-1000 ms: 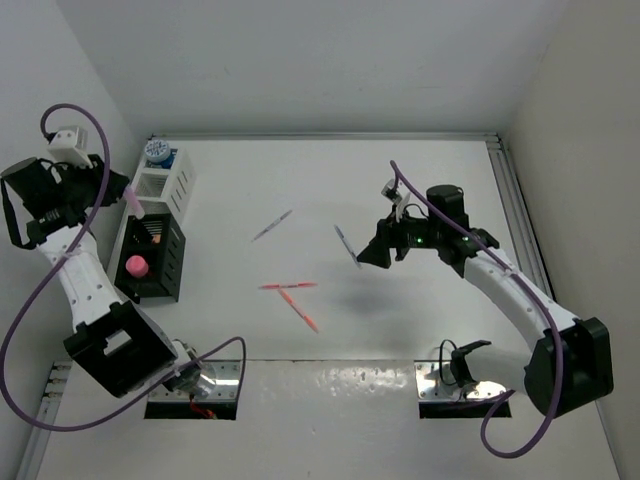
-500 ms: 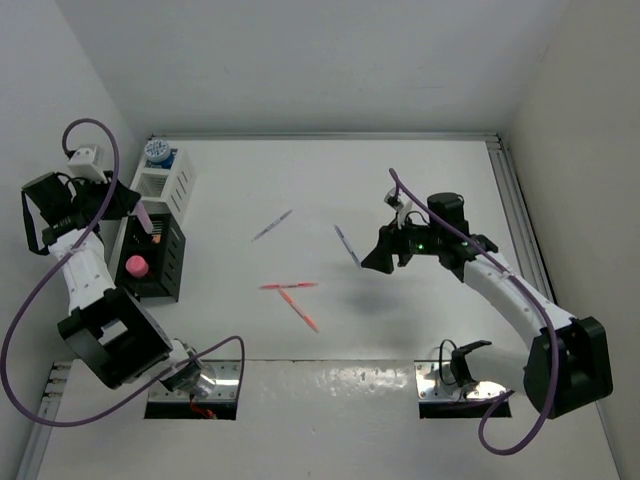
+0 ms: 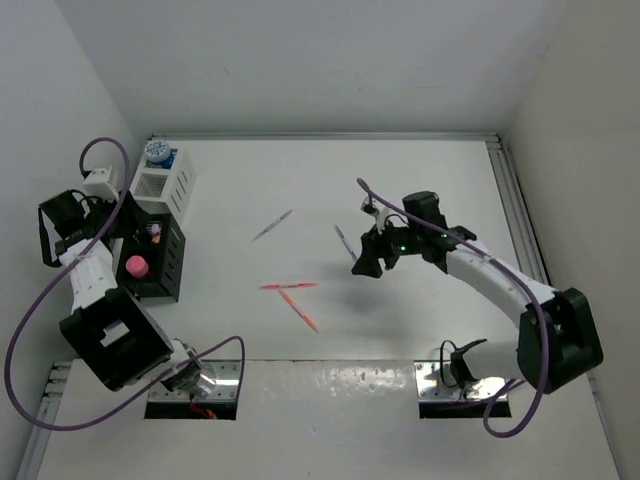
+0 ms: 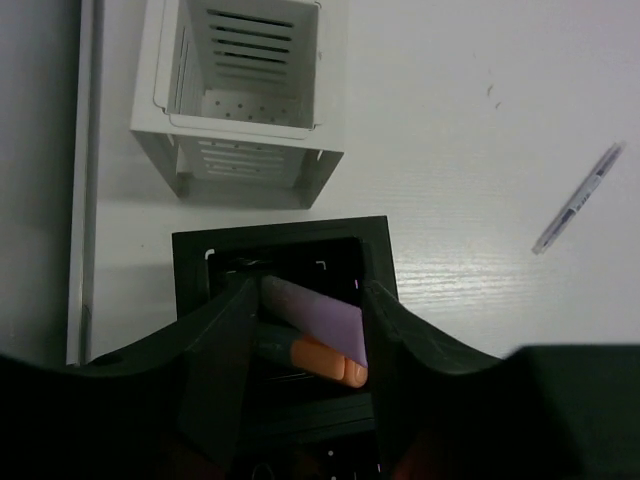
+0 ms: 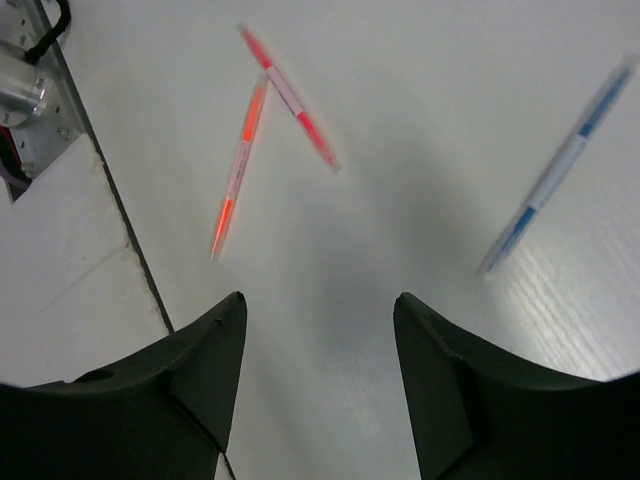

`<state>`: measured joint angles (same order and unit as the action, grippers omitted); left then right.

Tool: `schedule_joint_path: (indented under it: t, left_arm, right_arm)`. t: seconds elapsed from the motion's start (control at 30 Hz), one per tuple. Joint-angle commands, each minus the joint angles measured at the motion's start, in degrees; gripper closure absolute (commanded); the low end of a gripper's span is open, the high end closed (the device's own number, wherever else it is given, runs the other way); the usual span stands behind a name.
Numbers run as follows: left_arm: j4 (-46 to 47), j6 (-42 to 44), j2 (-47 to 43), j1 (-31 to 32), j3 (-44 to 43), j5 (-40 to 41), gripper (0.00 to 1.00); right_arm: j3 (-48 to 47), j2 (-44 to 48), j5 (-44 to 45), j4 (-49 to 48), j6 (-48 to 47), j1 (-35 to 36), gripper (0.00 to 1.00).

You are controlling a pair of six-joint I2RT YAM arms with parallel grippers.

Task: Sort the stationery into containers
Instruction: Place the pen in the storage box, then pick up the pen from the center of the board.

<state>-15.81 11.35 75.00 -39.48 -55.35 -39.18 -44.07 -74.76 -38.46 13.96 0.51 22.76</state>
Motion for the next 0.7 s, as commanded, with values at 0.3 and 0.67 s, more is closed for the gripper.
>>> schedule_joint_path:
  t: [0.3, 0.67]
  left_arm:
    - [1.14, -6.34, -5.04, -2.53, -9.15, -18.45, 0.34]
    - [-19.87, 6.49, -5.04, 2.13, -18.57, -25.08, 0.34]
  right_arm:
    - [-23.76, -20.05, 7.26, 6.43, -17.81, 15.45, 0.52]
    - [-34.66, -36.32, 11.82, 9.50, -30.75, 21.79, 0.60]
